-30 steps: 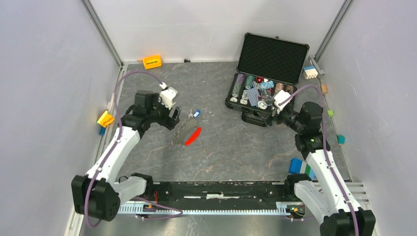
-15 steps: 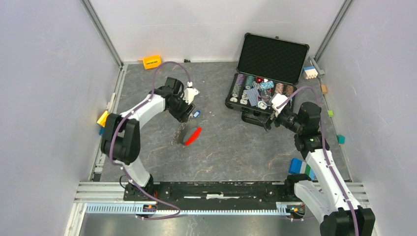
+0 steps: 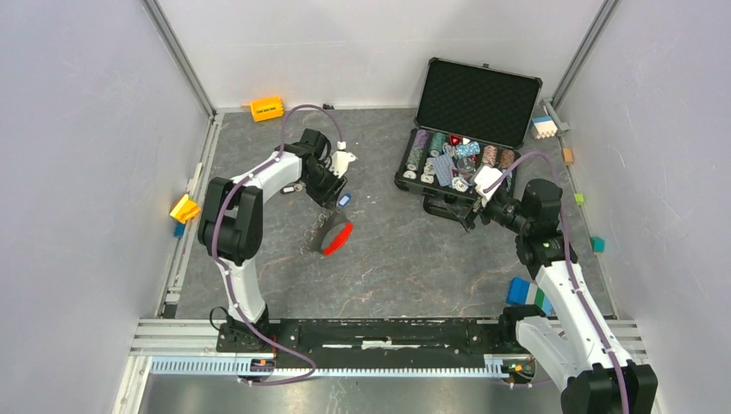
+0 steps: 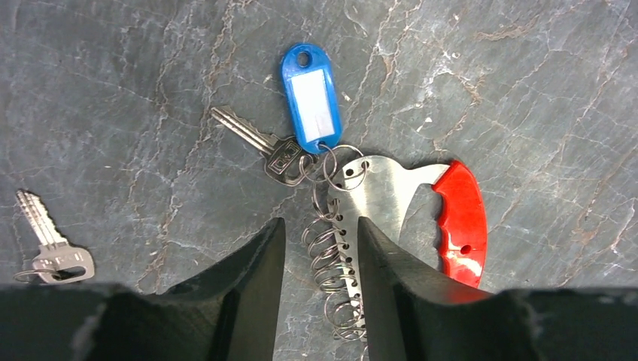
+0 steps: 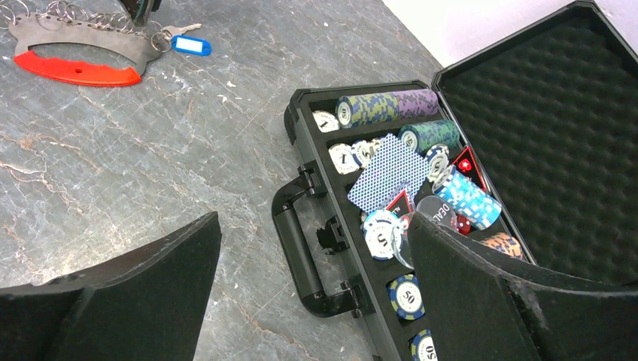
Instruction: Put the keys on the keyring
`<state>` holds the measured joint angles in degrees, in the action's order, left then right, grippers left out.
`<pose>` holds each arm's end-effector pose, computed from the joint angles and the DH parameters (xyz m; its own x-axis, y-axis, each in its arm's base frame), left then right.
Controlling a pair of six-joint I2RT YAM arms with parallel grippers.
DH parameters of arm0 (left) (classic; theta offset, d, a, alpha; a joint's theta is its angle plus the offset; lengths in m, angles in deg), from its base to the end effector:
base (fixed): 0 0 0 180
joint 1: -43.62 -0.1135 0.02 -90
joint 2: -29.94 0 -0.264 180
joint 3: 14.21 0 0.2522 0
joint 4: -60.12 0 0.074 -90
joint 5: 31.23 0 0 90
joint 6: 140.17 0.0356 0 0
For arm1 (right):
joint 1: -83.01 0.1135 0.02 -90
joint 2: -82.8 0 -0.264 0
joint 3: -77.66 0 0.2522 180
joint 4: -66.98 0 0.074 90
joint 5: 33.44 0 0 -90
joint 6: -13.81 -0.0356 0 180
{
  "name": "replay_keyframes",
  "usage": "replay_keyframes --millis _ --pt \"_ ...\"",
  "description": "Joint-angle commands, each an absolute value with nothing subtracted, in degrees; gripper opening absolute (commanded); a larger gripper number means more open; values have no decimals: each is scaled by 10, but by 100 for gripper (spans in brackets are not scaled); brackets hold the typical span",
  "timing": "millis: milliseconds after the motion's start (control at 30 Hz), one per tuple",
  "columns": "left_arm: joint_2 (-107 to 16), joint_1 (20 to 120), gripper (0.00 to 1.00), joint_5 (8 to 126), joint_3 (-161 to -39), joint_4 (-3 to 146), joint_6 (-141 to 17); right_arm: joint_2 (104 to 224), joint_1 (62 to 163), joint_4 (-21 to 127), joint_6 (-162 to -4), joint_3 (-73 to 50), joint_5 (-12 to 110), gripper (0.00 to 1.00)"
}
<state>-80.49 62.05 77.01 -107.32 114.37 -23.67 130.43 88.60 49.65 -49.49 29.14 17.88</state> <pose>0.3636 -0.1329 0.1835 -0.6296 0.6565 -0.4154 0.7543 0.6445 -0.1247 0.1888 0.0408 0.2837 0.0506 -0.3475 -0.9363 -0.7274 0.6295 -0.2729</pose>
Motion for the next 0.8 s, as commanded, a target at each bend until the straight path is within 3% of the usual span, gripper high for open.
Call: replay_keyframes --millis 0,467,600,767 --pt "-821 619 44 795 -1103 1155 -273 1306 887 502 -487 292 167 98" --pt "-849 619 25 792 -1126 1155 -300 1305 887 500 -481 294 162 98" --pt "-832 615 30 778 -1122 1164 -297 1304 887 499 -479 294 160 98" --pt "-793 594 49 781 -1098 1164 -285 1304 887 497 -476 294 157 98"
